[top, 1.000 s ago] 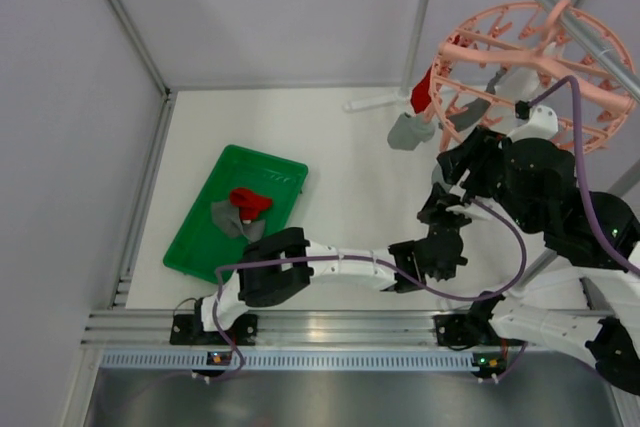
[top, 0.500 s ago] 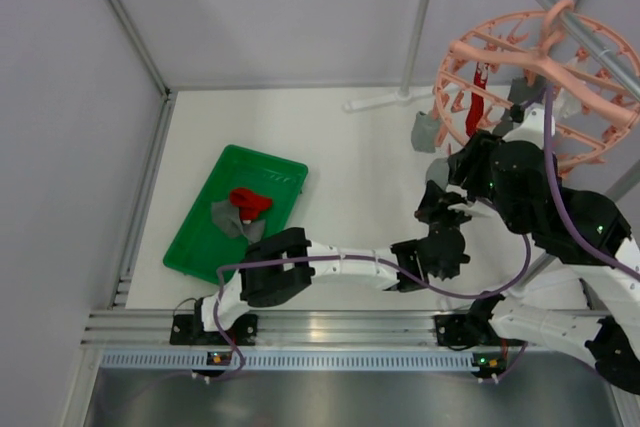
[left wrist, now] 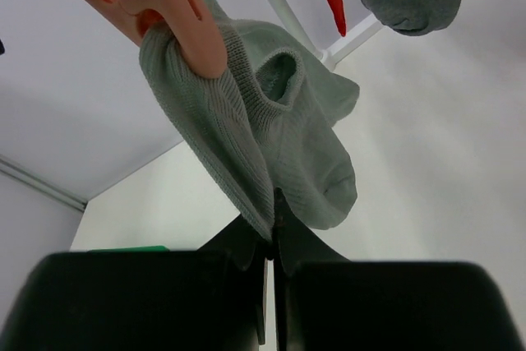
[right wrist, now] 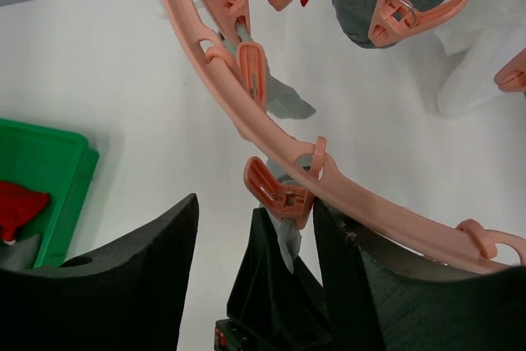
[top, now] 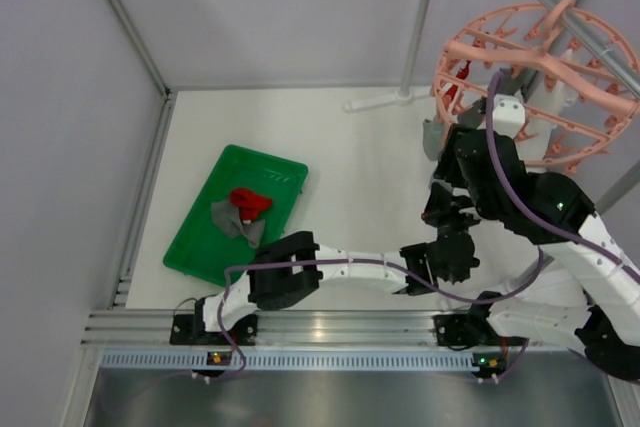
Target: Remove the socks clipped to the hanger
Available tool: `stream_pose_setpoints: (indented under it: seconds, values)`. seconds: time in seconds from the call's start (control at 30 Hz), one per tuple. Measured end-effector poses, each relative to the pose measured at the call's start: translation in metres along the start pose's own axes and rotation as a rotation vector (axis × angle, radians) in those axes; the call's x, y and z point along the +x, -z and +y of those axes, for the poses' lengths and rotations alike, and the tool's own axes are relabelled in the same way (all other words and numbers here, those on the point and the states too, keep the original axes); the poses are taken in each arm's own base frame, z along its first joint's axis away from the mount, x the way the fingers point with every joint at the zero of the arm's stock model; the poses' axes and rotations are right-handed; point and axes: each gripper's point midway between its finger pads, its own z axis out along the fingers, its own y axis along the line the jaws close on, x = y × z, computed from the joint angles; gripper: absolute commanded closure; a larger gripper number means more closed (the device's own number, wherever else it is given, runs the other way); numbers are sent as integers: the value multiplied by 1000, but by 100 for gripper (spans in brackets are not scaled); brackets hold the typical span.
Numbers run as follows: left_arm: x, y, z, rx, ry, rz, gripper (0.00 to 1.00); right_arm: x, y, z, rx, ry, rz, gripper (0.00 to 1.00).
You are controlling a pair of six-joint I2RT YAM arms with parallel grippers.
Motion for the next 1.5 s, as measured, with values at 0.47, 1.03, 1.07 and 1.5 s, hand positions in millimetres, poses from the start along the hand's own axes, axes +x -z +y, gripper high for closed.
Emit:
stream_pose_setpoints:
  seconds: [0.47,1.03,1.07,1.5]
  values:
    - [-1,-2,-3,-38,-23,28,100,-5,-9,-13,131,19,-32,49]
    - [5,1,-7,-33,-36,31,100,-3,-11,-31,202,47,-73,56]
    - [6,1,-8,-31,-38,31,100,-2,-11,-31,202,49,-75,56]
    - [8,4,-6,-24,-29,29,100,-7,-15,-25,169,57,-117,57]
